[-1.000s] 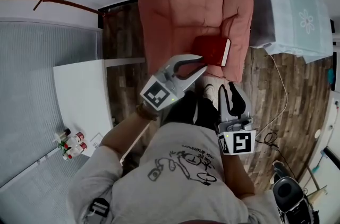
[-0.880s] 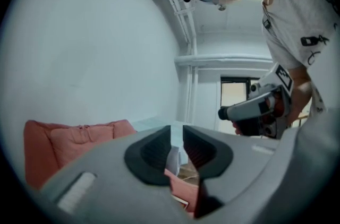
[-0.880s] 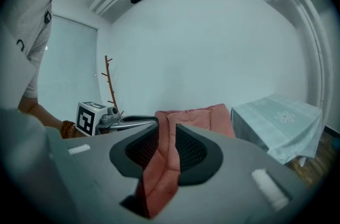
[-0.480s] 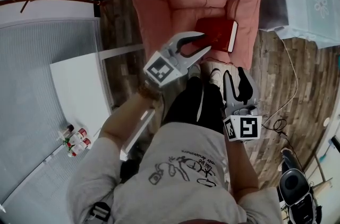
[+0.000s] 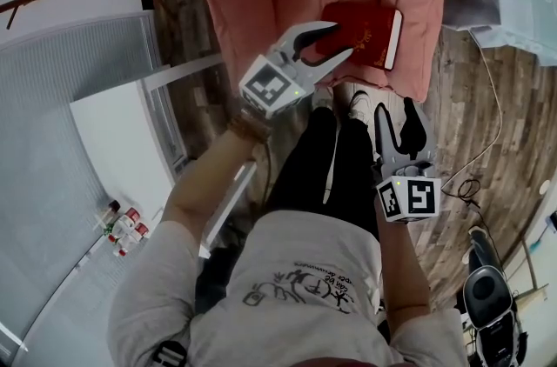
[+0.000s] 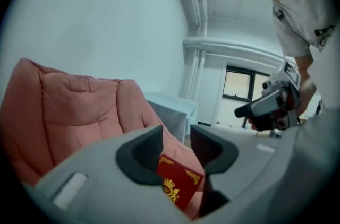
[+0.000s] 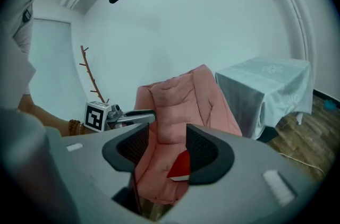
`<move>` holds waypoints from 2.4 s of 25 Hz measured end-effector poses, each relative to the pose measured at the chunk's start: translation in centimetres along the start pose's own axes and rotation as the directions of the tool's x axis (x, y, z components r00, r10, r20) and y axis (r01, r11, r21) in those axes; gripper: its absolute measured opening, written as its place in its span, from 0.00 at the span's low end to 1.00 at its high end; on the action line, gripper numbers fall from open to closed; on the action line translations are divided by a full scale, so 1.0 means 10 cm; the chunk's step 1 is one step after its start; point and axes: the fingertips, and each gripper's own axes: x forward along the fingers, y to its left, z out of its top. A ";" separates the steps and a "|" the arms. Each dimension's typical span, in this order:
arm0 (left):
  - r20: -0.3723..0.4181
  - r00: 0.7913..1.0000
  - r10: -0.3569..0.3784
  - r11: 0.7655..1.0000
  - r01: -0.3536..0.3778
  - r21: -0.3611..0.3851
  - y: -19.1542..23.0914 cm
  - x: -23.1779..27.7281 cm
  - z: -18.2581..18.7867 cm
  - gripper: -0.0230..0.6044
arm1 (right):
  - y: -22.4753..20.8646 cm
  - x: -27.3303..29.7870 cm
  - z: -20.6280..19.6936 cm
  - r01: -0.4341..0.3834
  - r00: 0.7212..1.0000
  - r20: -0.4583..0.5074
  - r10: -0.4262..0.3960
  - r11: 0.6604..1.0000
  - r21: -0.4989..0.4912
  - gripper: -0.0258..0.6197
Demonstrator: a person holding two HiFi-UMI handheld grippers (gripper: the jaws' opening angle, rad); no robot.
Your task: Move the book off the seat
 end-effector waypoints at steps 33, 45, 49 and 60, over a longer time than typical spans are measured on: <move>-0.135 0.971 -0.198 0.979 0.204 0.027 1.01 1.13 -2.12 0.57 | -1.00 1.44 -2.54 0.183 0.983 -0.097 -0.158 0.907 0.379 0.67; -0.170 0.953 -0.252 0.966 0.258 0.011 1.13 1.39 -2.41 0.57 | -1.11 1.74 -2.70 0.167 0.986 -0.058 -0.157 0.911 0.378 0.71; -0.186 0.939 -0.289 0.956 0.293 -0.006 1.11 1.44 -2.44 0.60 | -1.13 1.80 -2.73 0.172 0.985 -0.055 -0.164 0.906 0.386 0.71; -0.174 0.913 -0.370 0.929 0.362 -0.073 1.09 1.47 -2.47 0.61 | -1.15 1.86 -2.70 0.164 0.986 -0.045 -0.159 0.909 0.384 0.72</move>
